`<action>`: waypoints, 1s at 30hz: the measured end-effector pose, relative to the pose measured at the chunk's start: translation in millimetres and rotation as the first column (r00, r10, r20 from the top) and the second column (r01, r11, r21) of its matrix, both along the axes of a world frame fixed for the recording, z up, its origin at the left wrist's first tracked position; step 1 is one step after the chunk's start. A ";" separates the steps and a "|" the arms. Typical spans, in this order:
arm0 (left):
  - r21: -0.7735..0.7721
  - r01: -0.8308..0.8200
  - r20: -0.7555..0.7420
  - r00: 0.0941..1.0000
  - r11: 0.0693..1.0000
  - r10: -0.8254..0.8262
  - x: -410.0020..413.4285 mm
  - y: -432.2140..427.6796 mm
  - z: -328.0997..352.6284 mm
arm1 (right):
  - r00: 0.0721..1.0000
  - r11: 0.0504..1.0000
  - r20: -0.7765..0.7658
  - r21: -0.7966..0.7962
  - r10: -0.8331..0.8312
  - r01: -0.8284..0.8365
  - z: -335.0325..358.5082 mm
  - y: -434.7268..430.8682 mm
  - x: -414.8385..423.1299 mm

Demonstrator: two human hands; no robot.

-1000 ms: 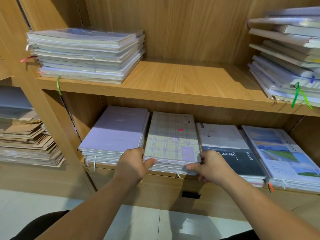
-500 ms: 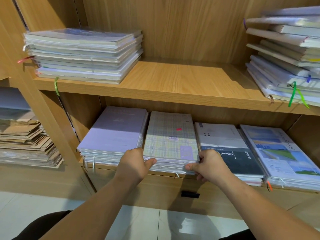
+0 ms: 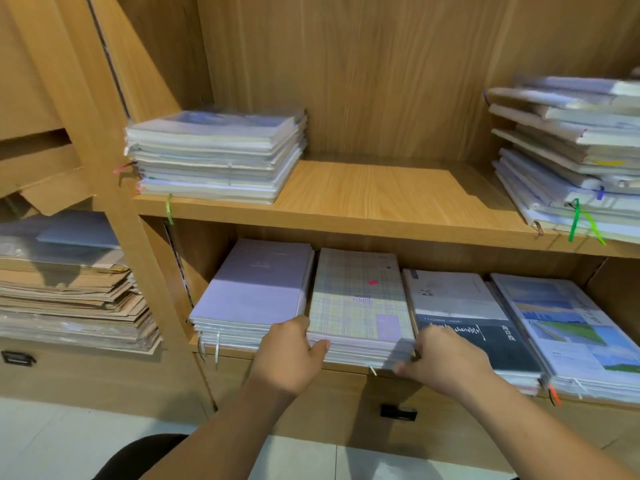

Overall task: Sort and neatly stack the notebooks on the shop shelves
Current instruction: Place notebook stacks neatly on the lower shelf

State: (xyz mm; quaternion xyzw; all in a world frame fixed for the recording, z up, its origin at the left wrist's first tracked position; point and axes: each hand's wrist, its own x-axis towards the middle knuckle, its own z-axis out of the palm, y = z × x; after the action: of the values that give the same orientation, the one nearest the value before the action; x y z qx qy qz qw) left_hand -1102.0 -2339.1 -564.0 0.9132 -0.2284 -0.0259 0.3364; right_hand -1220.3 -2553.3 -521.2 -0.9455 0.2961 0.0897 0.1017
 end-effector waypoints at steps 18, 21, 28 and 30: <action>-0.145 -0.234 0.531 0.801 0.961 0.275 95.7 154.2 266.0 | 0.683 0.916 0.708 0.132 0.181 -0.379 253.6 126.5 131.8; 0.025 -0.279 0.570 0.793 0.960 0.216 102.7 144.5 258.3 | 0.763 0.916 0.633 0.218 0.130 -0.337 260.7 130.0 160.2; 0.298 -0.380 0.683 0.725 0.876 0.083 119.9 150.5 249.0 | 0.848 0.889 0.529 0.374 0.029 -0.264 248.5 127.0 185.6; 0.387 -0.390 0.685 0.728 0.835 0.022 128.3 150.6 257.6 | 0.834 0.884 0.552 0.382 0.014 -0.268 247.0 123.8 187.1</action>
State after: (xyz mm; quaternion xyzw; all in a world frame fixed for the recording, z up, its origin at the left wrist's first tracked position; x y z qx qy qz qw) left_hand -973.7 -2188.5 -306.4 0.9381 -0.2090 0.2757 -0.0169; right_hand -1033.1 -2429.4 -274.2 -0.9034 0.1550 -0.1042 0.3859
